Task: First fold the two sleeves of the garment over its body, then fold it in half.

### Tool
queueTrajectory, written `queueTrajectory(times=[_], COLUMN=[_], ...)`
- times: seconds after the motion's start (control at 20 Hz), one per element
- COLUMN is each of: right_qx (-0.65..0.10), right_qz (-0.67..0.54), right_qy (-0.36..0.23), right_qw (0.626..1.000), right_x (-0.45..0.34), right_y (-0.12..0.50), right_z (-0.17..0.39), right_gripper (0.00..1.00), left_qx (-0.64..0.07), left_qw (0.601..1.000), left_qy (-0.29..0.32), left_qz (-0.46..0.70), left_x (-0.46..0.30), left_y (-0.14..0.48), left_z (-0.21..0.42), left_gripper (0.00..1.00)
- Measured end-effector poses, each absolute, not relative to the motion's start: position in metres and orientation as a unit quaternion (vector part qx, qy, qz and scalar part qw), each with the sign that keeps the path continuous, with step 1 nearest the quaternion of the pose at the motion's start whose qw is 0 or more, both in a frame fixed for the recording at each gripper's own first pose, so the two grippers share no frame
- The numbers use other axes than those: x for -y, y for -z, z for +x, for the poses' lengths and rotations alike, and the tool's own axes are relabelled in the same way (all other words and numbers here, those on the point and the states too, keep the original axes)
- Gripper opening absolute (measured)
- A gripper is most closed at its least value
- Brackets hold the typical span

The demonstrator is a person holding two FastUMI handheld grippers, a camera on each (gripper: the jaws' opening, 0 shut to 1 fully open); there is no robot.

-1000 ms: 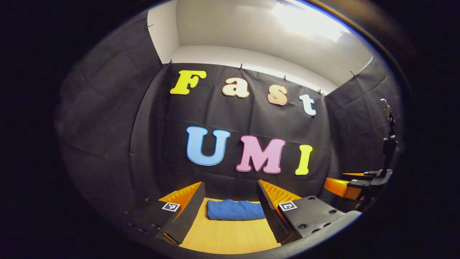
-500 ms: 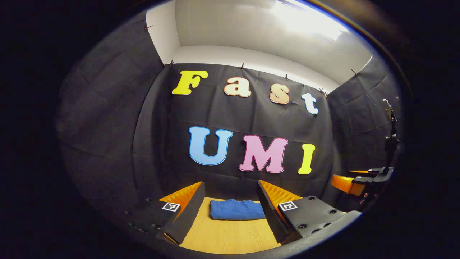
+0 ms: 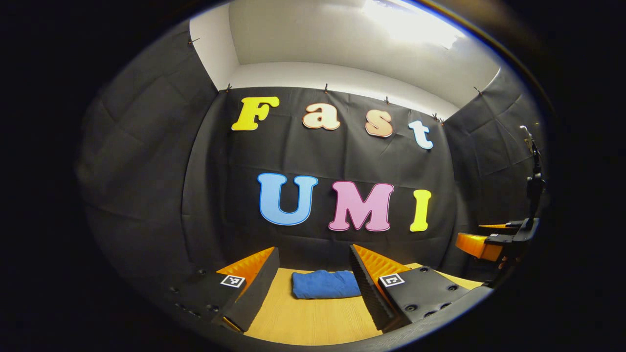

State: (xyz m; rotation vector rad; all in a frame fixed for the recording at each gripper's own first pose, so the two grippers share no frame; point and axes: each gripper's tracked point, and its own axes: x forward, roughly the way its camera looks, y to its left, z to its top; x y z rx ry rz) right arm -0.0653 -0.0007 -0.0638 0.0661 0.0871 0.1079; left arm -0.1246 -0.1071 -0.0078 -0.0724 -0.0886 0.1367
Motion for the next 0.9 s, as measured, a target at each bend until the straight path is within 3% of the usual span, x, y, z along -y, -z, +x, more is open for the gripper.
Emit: queueTrajectory(times=[0.9], right_qx=[-0.046], right_qz=[0.034], right_qy=[-0.101], right_qw=[0.993], right_x=[-0.028], right_y=[0.064], right_z=[-0.027], right_gripper=[0.96], left_qx=[0.028], left_qw=[0.992], left_qy=[-0.122], left_qz=[-0.017], left_x=[0.102], left_y=[0.006], left_z=[-0.124], left_gripper=[0.82])
